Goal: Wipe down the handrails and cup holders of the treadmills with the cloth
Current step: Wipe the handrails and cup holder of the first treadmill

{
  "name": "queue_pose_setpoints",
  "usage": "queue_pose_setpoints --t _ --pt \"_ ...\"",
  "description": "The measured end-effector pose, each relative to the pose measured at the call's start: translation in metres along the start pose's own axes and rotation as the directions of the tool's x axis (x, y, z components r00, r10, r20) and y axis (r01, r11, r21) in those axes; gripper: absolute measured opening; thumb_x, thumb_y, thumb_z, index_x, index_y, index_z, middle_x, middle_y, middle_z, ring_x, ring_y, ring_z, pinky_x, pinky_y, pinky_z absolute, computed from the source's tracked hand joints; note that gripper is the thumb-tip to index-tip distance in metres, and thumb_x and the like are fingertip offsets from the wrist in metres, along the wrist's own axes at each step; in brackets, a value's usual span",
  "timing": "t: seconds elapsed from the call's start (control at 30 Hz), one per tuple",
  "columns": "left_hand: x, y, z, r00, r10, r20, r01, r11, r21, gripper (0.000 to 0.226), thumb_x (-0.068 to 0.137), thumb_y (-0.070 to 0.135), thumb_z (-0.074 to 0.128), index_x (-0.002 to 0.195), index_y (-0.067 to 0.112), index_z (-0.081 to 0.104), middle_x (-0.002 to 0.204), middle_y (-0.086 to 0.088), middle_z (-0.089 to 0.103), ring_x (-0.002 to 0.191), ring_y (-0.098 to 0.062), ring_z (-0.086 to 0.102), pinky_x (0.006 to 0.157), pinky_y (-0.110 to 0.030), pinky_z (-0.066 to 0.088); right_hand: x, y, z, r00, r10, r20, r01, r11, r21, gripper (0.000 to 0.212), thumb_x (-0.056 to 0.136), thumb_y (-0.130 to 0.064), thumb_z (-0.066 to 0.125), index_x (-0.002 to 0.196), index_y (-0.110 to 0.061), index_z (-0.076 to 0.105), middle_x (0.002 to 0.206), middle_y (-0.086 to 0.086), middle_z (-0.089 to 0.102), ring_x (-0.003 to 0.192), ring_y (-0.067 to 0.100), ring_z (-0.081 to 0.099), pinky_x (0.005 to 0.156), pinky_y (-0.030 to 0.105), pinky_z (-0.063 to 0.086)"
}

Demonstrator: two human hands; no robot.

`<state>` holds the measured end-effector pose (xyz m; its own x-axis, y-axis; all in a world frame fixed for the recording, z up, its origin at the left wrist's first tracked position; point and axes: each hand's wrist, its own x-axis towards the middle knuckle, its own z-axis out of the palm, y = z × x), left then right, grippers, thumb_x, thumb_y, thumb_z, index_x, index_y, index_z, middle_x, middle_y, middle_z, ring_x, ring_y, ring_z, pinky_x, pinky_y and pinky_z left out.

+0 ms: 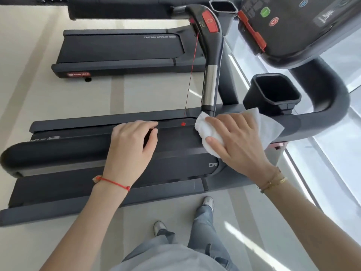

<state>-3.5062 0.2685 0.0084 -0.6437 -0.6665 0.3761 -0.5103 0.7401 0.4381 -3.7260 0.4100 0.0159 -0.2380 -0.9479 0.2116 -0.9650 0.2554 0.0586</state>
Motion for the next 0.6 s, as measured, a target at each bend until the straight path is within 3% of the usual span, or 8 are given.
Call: queue_pose_setpoints --t 0.23,0.37,0.47,0.6 --pt "-0.014 -0.02 -0.019 0.998 -0.035 -0.053 0.038 0.998 0.059 0.018 0.096 0.013 0.057 0.107 0.011 0.071 0.101 -0.001 0.073 0.088 -0.024 0.066 0.089 -0.045 0.044 0.03 -0.097 0.008 0.992 -0.122 -0.017 0.123 0.991 0.051 0.057 0.101 -0.056 0.023 0.133 -0.02 0.053 0.124 -0.003 0.059 0.105 0.025 0.054 0.093 0.042 0.038" --pt "-0.022 -0.036 -0.028 0.994 -0.066 -0.084 0.073 0.994 0.086 0.018 0.097 0.016 0.057 0.107 0.012 0.072 0.102 0.0 0.073 0.091 -0.023 0.067 0.094 -0.043 0.042 0.031 -0.078 0.001 0.966 -0.258 -0.033 0.26 0.96 0.103 0.059 0.1 -0.058 0.032 0.136 -0.017 0.052 0.126 -0.002 0.06 0.107 0.023 0.057 0.093 0.039 0.041" --pt "-0.025 -0.047 -0.033 0.991 -0.096 -0.098 0.106 0.989 0.107 0.018 0.098 0.019 0.056 0.106 0.014 0.071 0.102 0.001 0.072 0.094 -0.022 0.066 0.099 -0.041 0.037 0.03 -0.06 -0.002 0.977 -0.208 -0.049 0.212 0.973 0.095 0.057 0.098 -0.059 0.034 0.128 -0.018 0.059 0.114 -0.003 0.066 0.101 0.021 0.061 0.091 0.038 0.042" --pt "-0.029 -0.06 -0.04 0.983 -0.144 -0.113 0.159 0.978 0.134 0.02 0.099 0.022 0.054 0.107 0.015 0.071 0.103 0.002 0.072 0.096 -0.021 0.066 0.107 -0.042 0.033 0.042 -0.083 0.0 0.986 -0.144 -0.079 0.149 0.987 0.065 0.052 0.101 -0.053 0.027 0.108 -0.018 0.065 0.085 -0.003 0.065 0.077 0.023 0.06 0.076 0.04 0.043"
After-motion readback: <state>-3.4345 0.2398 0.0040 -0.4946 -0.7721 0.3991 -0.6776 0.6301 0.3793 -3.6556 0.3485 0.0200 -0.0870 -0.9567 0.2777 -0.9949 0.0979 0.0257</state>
